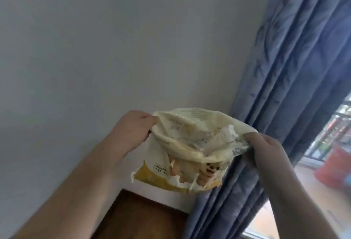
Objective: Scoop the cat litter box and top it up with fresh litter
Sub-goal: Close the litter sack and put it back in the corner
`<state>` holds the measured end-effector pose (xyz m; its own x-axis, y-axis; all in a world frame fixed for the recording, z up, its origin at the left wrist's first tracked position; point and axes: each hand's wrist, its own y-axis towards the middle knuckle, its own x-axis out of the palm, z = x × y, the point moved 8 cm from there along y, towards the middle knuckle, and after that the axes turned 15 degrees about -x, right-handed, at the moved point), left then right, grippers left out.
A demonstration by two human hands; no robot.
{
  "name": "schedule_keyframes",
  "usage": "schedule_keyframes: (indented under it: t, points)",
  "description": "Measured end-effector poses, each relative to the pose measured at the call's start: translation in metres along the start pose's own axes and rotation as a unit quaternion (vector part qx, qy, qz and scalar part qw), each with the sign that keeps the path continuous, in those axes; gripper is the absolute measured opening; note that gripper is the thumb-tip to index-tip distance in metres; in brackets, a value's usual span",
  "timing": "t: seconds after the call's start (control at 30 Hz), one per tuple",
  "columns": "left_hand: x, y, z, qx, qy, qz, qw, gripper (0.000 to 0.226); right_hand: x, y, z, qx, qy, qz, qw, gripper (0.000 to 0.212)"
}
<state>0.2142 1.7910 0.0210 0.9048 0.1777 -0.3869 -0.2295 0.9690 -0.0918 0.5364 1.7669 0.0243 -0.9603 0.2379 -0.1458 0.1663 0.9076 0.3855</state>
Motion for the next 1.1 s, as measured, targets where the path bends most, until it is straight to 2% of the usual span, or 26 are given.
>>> schedule_keyframes:
  t: [0.13, 0.3, 0.57, 0.83, 0.97, 1.1]
  points:
    - [-0.096, -0.033, -0.045, -0.041, 0.011, 0.088, 0.995, 0.034, 0.099, -0.014, -0.016, -0.007, 0.022, -0.097, 0.995, 0.028]
    - [-0.204, -0.09, -0.103, -0.096, 0.027, 0.179, 0.979, 0.037, 0.216, -0.052, -0.033, 0.001, 0.051, -0.2, 0.978, 0.023]
    - [-0.325, -0.16, -0.191, -0.189, 0.037, 0.25, 0.949, 0.038, 0.358, -0.132, -0.044, 0.027, 0.071, -0.295, 0.952, 0.028]
    - [-0.364, -0.195, -0.286, -0.278, 0.064, 0.267, 0.921, 0.042, 0.452, -0.192, 0.0, 0.06, 0.039, -0.387, 0.919, 0.027]
    - [-0.351, -0.195, -0.341, -0.337, 0.054, 0.256, 0.905, 0.041, 0.488, -0.202, 0.047, 0.076, -0.008, -0.447, 0.891, 0.032]
    - [-0.325, -0.191, -0.395, -0.408, 0.036, 0.275, 0.87, 0.036, 0.522, -0.202, 0.099, 0.062, -0.064, -0.514, 0.853, 0.029]
